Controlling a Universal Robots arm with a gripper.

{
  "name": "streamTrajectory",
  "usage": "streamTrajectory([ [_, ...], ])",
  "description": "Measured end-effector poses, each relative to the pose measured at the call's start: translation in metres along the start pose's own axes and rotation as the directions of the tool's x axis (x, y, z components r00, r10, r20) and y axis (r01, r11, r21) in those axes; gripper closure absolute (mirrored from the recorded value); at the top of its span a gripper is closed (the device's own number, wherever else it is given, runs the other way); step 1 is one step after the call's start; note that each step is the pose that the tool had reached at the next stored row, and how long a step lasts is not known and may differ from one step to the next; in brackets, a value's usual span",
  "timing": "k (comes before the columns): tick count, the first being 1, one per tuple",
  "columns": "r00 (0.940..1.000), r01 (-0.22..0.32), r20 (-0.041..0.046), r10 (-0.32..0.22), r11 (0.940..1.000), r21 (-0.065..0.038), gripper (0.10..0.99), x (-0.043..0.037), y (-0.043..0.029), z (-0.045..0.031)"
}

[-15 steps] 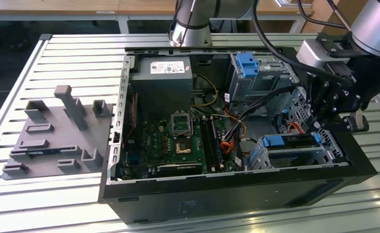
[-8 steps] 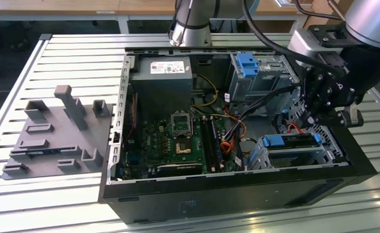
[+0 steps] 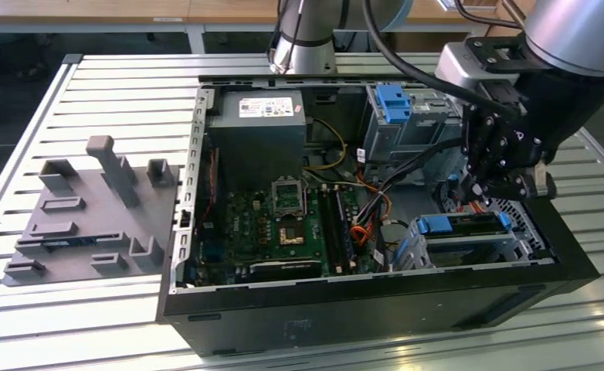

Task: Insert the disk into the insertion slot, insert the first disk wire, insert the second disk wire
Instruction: 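Insert the second disk wire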

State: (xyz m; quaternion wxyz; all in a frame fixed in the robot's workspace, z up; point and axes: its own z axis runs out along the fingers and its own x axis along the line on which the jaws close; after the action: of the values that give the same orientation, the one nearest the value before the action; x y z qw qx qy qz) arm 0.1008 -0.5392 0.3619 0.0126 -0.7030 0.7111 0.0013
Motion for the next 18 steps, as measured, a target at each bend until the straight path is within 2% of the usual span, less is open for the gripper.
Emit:
streamTrajectory([
  [6, 1.0000, 0.000, -0.0004, 0.000, 1.0000, 0.001, 0.980, -0.0155, 0.0016, 0.0003],
  [9, 1.0000, -0.001, -0.0013, 0.001, 1.0000, 0.002, 0.973, -0.0208, 0.0031, 0.0004],
  [10, 1.0000, -0.001, -0.0021, 0.001, 1.0000, 0.002, 0.918, -0.0224, 0.0035, 0.0004],
  [11, 1.0000, -0.002, -0.0036, 0.002, 1.0000, 0.002, 0.918, -0.0244, 0.0036, 0.0004],
  [12, 1.0000, -0.002, -0.0054, 0.002, 1.0000, 0.002, 0.851, -0.0263, 0.0036, 0.0005],
  [16, 0.9999, -0.004, -0.0122, 0.004, 1.0000, 0.002, 0.835, -0.0340, 0.0037, 0.0023],
  [17, 0.9999, -0.004, -0.0134, 0.005, 1.0000, 0.002, 0.776, -0.0353, 0.0038, 0.0036],
  [18, 0.9999, -0.005, -0.0157, 0.005, 1.0000, 0.003, 0.776, -0.0358, 0.0039, 0.0054],
])
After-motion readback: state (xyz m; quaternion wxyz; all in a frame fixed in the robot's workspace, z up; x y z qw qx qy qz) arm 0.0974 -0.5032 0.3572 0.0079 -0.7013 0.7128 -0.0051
